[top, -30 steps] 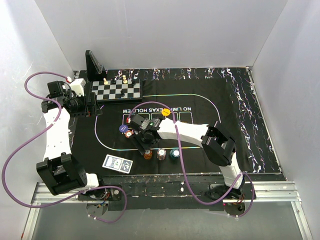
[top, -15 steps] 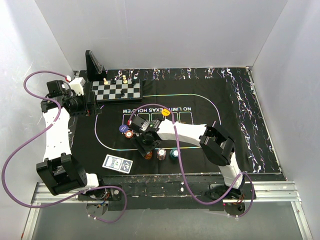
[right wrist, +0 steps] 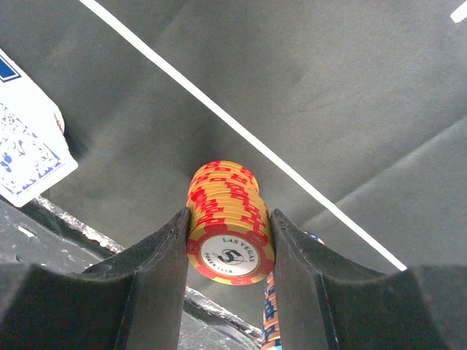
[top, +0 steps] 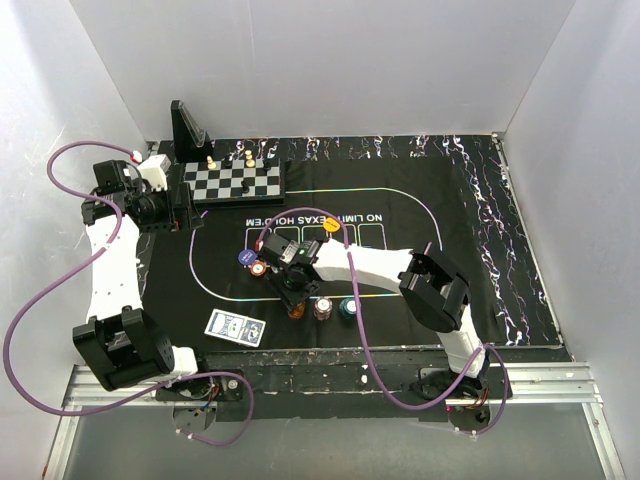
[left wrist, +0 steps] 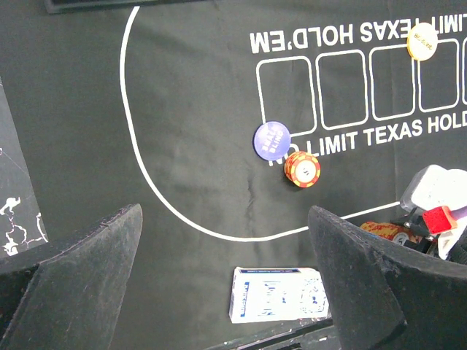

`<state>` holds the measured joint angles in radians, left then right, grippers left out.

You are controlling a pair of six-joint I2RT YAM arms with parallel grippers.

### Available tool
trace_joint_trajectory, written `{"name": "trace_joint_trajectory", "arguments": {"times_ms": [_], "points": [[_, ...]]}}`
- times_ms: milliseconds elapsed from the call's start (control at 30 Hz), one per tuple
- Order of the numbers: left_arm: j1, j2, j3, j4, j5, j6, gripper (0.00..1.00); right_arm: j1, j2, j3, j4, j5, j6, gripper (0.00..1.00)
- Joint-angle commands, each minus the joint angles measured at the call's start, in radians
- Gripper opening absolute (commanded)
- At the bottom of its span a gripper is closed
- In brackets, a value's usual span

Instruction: Distribute texas hold em gaming equipment

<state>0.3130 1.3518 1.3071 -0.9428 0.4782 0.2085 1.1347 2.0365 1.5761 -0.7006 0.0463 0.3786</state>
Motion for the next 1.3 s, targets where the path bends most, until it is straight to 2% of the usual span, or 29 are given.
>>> {"name": "trace_joint_trajectory", "arguments": {"times_ms": [0,233,400,500,700,867,1167,1267], "points": [[0.006,-0.022,0.044,-0.007,-0.004,0.008,0.98,-0.012,-0.076,0.084,-0.040,0.058,-0.024,0.38],[0.008,-0.019,0.047,-0.011,-0.003,0.011,0.98,-0.052,-0.093,0.154,-0.077,0.059,-0.053,0.36],[0.006,-0.017,0.043,-0.011,-0.001,0.012,0.98,-0.156,-0.064,0.219,-0.073,0.046,-0.050,0.31],[0.006,-0.011,0.043,-0.008,0.007,0.009,0.98,-0.234,0.008,0.320,-0.071,0.040,-0.063,0.26],[0.006,-0.003,0.037,-0.010,0.048,0.002,0.98,-0.334,0.252,0.591,-0.108,0.084,-0.083,0.25],[0.006,-0.003,0.034,-0.013,0.053,0.011,0.98,-0.378,0.381,0.723,-0.100,0.084,-0.064,0.25],[0.008,-0.003,0.044,-0.017,0.071,0.011,0.98,-0.411,0.471,0.786,-0.080,0.072,-0.030,0.26],[0.006,-0.003,0.055,-0.022,0.083,0.003,0.98,-0.414,0.488,0.785,-0.091,0.076,-0.024,0.32]]}}
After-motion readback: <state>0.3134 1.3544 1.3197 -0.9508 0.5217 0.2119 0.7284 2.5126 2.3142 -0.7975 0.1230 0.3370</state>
